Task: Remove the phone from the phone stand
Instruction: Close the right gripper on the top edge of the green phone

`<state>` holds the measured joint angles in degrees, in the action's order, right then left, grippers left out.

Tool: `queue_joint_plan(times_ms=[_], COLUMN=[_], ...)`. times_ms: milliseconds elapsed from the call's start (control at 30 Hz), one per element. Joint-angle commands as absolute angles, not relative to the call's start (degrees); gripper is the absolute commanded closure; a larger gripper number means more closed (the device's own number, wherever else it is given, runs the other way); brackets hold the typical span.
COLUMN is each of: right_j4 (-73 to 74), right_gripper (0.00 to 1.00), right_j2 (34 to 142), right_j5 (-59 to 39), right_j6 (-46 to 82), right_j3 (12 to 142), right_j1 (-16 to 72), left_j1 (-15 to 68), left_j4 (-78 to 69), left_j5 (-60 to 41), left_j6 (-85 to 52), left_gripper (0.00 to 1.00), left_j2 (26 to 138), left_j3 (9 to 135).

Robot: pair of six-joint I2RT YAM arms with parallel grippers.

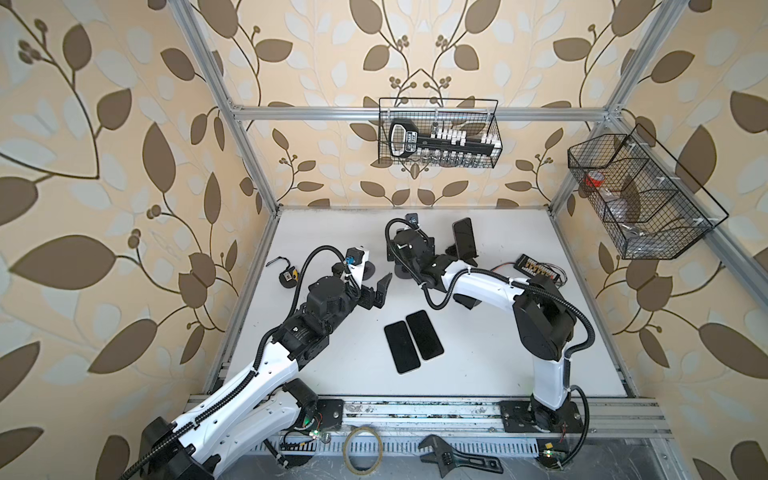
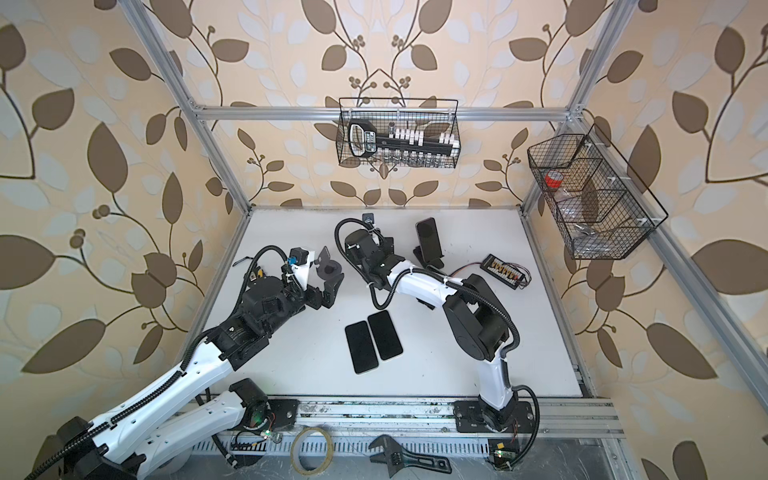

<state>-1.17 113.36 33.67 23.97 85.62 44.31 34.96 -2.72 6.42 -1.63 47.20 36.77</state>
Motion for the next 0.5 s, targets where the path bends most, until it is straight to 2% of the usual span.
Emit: queue_joint_plan(times_ms=[0, 467], right_j4=[-2.2, -2.3], right_gripper=[0.00, 0.00], right_j2=[114.7, 115.3], right_j5=[34.5, 35.8], right_j6=[24.3, 25.2], right_j3=[88.0, 88.4], right_j1=[44.2, 44.1], left_j1=[35.5, 36.2], left_j4=[-3.5, -3.5], left_j5=[7.4, 9.1], left_j6=[-1.0, -0.8], left_gripper=[0.01, 0.01], left_j2=[46.7, 46.0], left_j3=[39.4, 39.5])
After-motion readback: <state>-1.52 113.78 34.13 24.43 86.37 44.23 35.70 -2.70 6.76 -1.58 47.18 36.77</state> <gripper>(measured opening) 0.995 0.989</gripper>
